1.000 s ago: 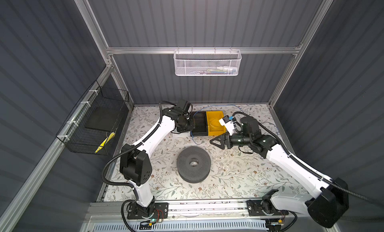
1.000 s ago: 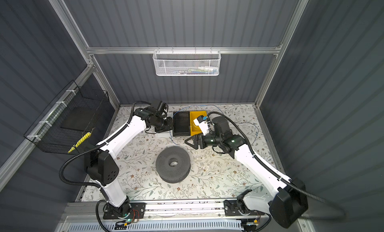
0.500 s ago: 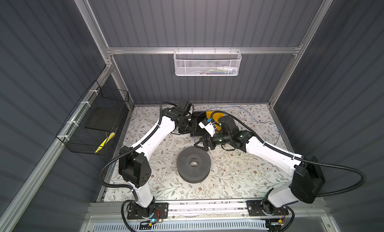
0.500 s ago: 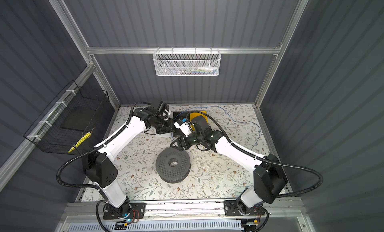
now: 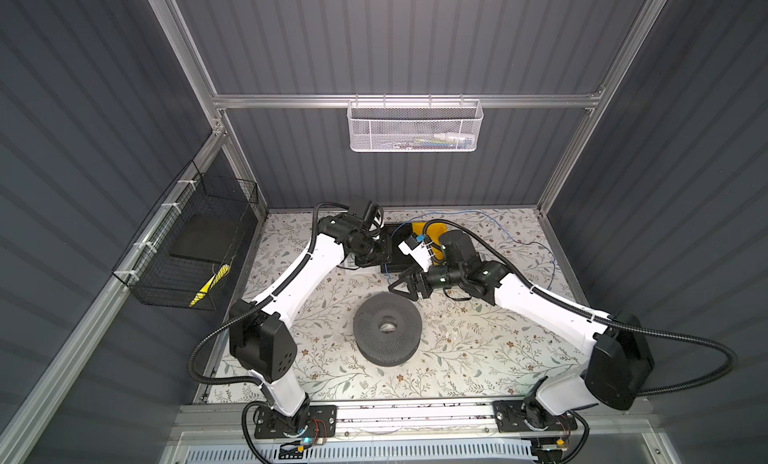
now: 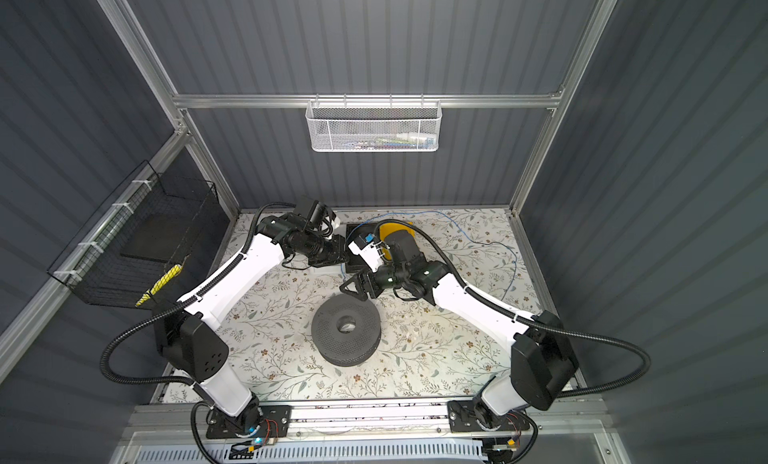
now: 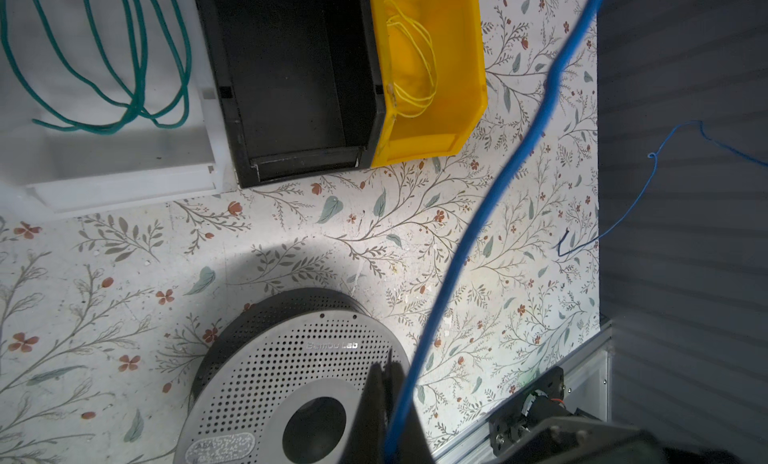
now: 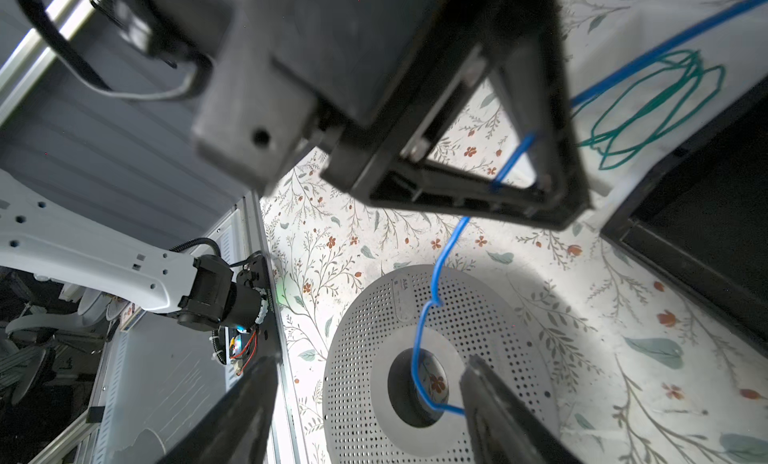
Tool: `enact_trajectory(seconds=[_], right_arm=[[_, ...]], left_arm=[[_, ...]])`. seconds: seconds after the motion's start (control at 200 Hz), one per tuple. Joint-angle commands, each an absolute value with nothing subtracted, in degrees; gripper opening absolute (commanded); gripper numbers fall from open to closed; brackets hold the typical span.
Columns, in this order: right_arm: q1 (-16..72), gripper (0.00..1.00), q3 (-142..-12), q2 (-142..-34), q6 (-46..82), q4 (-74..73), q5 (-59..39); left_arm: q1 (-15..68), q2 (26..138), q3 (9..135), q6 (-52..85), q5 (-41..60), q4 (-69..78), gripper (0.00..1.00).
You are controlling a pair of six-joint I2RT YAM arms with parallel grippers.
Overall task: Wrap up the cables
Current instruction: 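Grasp the blue cable with the right gripper just below the left gripper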
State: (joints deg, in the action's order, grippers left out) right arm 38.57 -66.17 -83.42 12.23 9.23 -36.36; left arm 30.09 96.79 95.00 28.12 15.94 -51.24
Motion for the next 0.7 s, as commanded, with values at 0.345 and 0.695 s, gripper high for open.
enact_trajectory(seconds=[0.345, 0.695], right_arm=[[33.39, 0.75, -65.2, -84.91, 35.16, -9.79, -34.88], [32.87, 0.58, -65.83, -88.13, 39.7, -16.72, -31.7]], left_arm=[[30.67, 92.84, 91.76, 26.56, 23.02, -46.67, 0.0], [31.9, 92.22, 91.08, 25.71, 26.78, -45.26, 0.0]])
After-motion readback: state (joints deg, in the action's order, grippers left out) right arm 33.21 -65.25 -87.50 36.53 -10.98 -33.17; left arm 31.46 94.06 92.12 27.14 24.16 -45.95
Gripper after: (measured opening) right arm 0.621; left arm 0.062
